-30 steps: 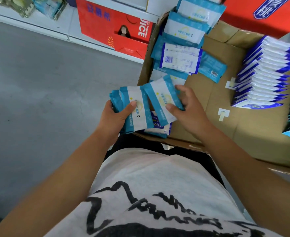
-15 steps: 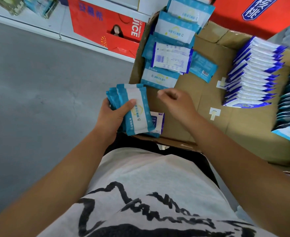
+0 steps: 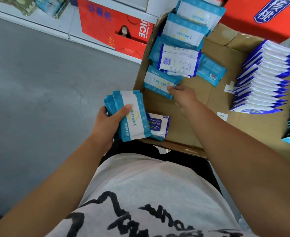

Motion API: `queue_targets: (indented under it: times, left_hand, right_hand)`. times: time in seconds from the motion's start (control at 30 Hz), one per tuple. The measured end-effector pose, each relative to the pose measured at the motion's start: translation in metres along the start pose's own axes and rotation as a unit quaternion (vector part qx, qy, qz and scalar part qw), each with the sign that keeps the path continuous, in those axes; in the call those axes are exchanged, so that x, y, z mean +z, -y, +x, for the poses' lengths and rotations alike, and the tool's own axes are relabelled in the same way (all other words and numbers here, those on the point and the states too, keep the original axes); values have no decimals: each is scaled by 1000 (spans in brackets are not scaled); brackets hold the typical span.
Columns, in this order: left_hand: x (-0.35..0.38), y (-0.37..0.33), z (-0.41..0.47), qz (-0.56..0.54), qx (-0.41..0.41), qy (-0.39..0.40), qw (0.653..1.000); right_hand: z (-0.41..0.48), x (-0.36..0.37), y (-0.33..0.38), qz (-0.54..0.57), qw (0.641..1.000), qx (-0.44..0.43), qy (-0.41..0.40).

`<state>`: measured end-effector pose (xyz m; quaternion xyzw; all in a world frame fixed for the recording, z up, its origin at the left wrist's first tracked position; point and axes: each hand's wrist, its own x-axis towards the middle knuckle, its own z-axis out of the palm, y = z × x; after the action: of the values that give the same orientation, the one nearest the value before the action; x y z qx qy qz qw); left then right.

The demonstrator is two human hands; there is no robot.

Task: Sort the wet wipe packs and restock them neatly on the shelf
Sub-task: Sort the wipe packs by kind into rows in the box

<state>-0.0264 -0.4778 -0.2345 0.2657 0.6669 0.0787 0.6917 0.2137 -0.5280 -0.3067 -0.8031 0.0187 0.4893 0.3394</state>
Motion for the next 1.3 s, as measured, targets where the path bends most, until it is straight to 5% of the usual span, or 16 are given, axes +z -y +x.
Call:
queue_targets:
  times: [0.6,0.87,1.13,1.3]
  left_hand:
    - [1,-1,-10,14,24,-37,999]
    - [40,10,-18,19,49,-42,998]
    - [148,44,-41,153,115,79,978]
    - [239,91,-77,215,137,181,950]
  right_hand:
    - [5,6,-5,143,985,76,61]
    - [-35,-78,-39,207,973,33,98]
    - [-106,-228,-95,243,947,-47,204]
    - [-107,-259,-137,229,968,-75,69]
